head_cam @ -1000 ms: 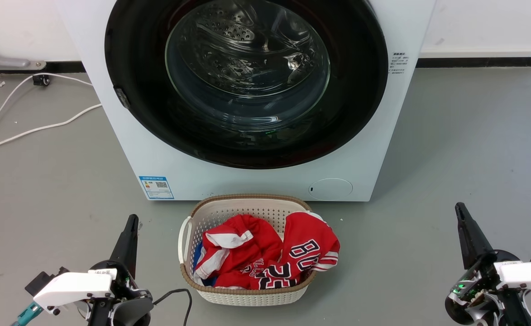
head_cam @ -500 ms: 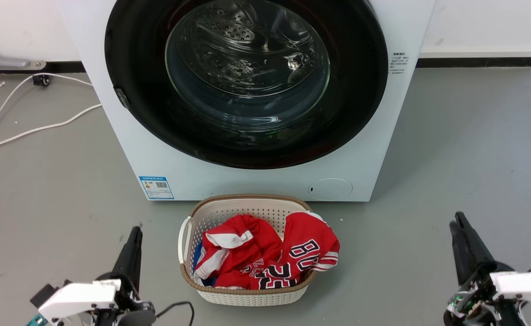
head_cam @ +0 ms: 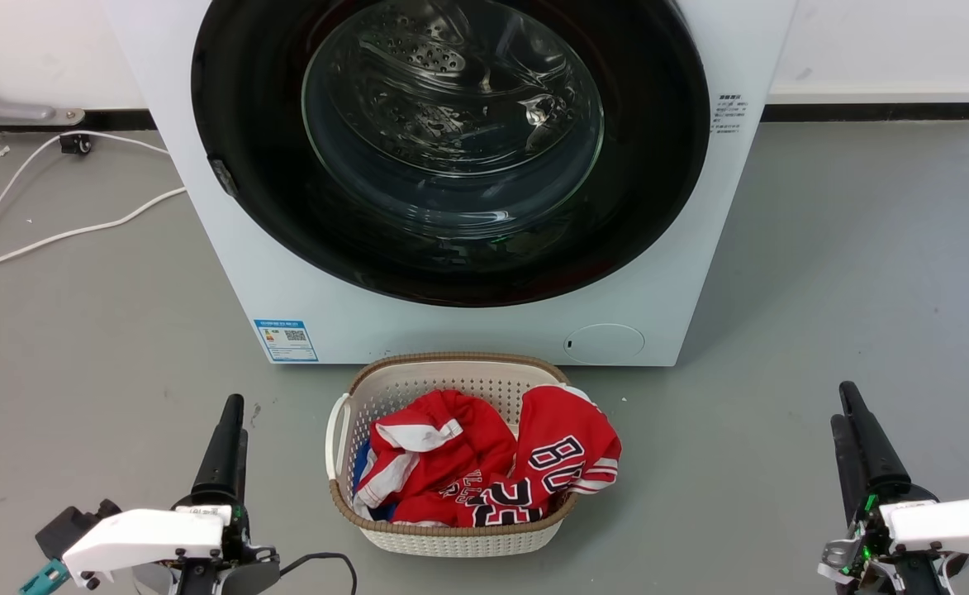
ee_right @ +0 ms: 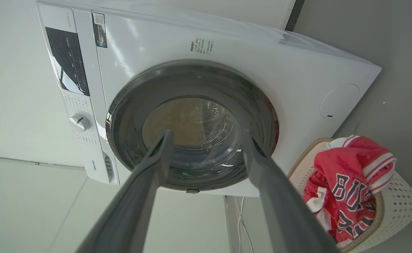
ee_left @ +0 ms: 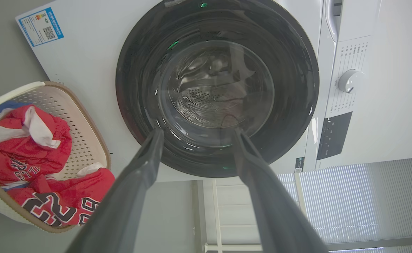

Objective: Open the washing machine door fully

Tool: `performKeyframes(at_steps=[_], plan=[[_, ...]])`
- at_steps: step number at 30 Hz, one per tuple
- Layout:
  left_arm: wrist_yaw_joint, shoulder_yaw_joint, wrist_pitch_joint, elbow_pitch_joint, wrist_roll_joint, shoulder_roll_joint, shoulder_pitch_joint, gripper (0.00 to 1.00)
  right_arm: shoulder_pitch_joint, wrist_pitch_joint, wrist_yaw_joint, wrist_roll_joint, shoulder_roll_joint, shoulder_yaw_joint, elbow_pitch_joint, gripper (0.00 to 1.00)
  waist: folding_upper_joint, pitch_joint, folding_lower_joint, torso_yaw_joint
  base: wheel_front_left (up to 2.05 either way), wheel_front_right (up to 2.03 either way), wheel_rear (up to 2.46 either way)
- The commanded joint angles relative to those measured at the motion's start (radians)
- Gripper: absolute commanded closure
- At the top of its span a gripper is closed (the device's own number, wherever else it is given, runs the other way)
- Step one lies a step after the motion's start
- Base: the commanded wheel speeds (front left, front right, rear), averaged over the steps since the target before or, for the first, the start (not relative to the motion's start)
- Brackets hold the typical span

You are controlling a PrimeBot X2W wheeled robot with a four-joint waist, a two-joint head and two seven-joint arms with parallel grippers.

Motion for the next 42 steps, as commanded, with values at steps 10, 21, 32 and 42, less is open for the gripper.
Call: performKeyframes(at_steps=[10, 21, 32, 42], plan=[[0.067, -0.045, -0.052, -0.089, 0.291, 0.002, 0.007, 0.00, 0.015, -0.052, 0.002, -0.321, -0.002, 0.024, -0.115, 0.00, 0.0000, 0.002, 0.0000, 0.003, 0.00, 0.00, 0.00], [0.117, -0.097, -0.094, -0.117, 0.532, 0.006, 0.024, 0.00, 0.047, -0.093, 0.002, -0.600, -0.001, 0.048, -0.176, 0.00, 0.0000, 0.002, 0.0000, 0.004, 0.00, 0.00, 0.00], [0.160, -0.152, -0.129, -0.133, 0.692, 0.030, 0.035, 0.00, 0.070, -0.127, 0.002, -0.772, -0.001, 0.055, -0.199, 0.00, 0.0000, 0.000, 0.0000, 0.006, 0.00, 0.00, 0.00], [0.195, -0.199, -0.161, -0.146, 0.816, 0.049, 0.045, 0.00, 0.087, -0.158, 0.002, -0.919, 0.000, 0.065, -0.225, 0.00, 0.0000, -0.002, 0.0000, 0.008, 0.00, 0.00, 0.00]])
